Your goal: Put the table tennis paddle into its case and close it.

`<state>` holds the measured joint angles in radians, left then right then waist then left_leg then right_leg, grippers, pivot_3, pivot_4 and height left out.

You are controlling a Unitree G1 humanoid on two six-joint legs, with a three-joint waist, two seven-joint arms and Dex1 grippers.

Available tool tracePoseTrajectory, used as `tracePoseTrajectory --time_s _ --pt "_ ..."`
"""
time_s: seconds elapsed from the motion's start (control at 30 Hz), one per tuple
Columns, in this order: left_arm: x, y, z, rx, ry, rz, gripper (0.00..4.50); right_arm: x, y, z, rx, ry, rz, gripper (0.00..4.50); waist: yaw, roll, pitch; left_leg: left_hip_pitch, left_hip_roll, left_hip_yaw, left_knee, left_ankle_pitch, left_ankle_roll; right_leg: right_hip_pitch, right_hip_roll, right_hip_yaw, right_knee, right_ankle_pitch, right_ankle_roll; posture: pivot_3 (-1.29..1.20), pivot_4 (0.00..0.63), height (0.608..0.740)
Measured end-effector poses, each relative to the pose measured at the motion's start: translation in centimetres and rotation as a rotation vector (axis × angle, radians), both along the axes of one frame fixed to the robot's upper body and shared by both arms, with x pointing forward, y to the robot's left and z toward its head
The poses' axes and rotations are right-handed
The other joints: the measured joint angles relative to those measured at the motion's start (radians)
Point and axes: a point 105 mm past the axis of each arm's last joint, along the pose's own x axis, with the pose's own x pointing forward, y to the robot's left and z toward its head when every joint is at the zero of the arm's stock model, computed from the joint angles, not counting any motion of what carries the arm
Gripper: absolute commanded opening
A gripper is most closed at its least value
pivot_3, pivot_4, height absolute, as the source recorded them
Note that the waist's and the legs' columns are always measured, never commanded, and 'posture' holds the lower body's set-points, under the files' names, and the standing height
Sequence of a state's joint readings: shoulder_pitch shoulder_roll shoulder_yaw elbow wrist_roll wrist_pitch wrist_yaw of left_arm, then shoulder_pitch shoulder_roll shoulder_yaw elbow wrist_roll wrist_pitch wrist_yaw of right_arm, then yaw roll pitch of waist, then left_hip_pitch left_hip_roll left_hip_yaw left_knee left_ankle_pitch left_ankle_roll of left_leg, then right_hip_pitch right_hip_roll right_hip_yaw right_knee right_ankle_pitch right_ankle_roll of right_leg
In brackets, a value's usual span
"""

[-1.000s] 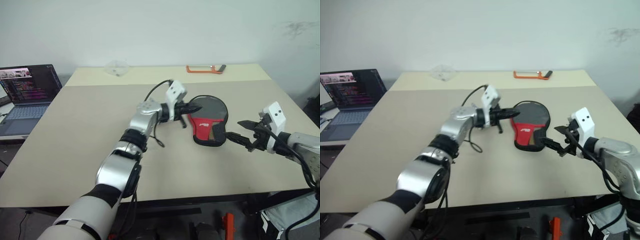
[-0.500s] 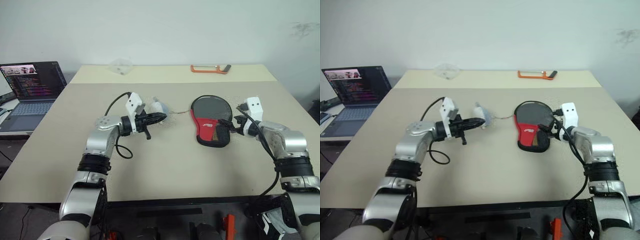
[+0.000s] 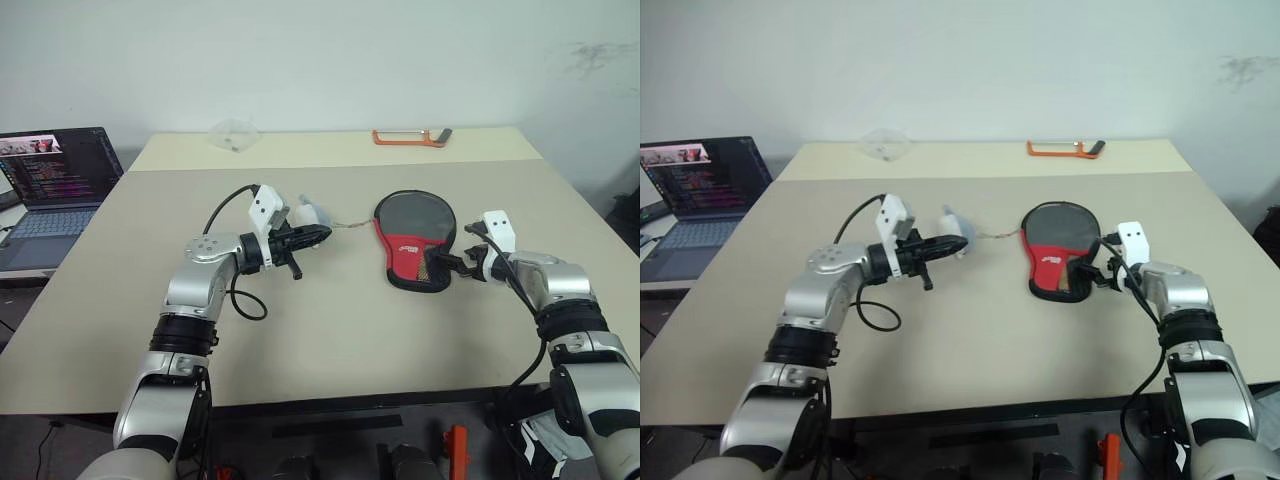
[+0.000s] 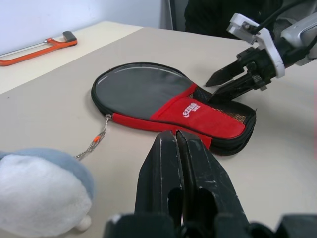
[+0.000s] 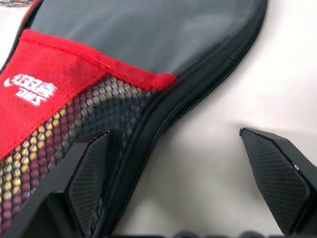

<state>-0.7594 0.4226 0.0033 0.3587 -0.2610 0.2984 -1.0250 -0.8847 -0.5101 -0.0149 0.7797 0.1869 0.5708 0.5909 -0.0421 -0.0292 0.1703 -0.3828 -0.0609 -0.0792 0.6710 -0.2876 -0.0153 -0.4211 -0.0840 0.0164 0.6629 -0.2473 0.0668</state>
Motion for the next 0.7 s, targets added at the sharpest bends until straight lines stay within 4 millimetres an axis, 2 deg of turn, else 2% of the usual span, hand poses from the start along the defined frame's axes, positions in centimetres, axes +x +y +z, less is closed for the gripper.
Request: tracePoseTrajectory --time_s 0.33,0.47,0.7 --pt "-0.1 -0.3 -0.1 0.013 -0.001 -0.005 0.13 0.9 1.6 -0.4 -0.033 0.001 0.042 4.50 -0.018 0.001 0.000 0.001 0.001 0.000 0.001 0.000 0.000 0.000 0.000 0.001 0.001 0.000 0.000 0.00 0.150 0.740" --pt "-0.3 0.3 -0.2 0.032 -0.008 0.007 0.10 0.9 2.1 -0.6 -0.031 0.010 0.064 3.72 -0.019 0.001 -0.001 0.002 0.001 0.000 0.001 0.000 0.000 0.001 0.001 0.001 0.001 0.000 0.000 0.00 0.150 0.740" --pt "-1.4 1.7 -1.8 0.070 0.040 0.011 0.10 0.7 4.1 -1.1 0.012 0.035 0.125 1.53 -0.025 0.001 -0.002 0.003 0.002 0.000 0.001 0.000 0.000 0.001 0.002 0.001 0.002 0.001 -0.001 0.00 0.150 0.740"
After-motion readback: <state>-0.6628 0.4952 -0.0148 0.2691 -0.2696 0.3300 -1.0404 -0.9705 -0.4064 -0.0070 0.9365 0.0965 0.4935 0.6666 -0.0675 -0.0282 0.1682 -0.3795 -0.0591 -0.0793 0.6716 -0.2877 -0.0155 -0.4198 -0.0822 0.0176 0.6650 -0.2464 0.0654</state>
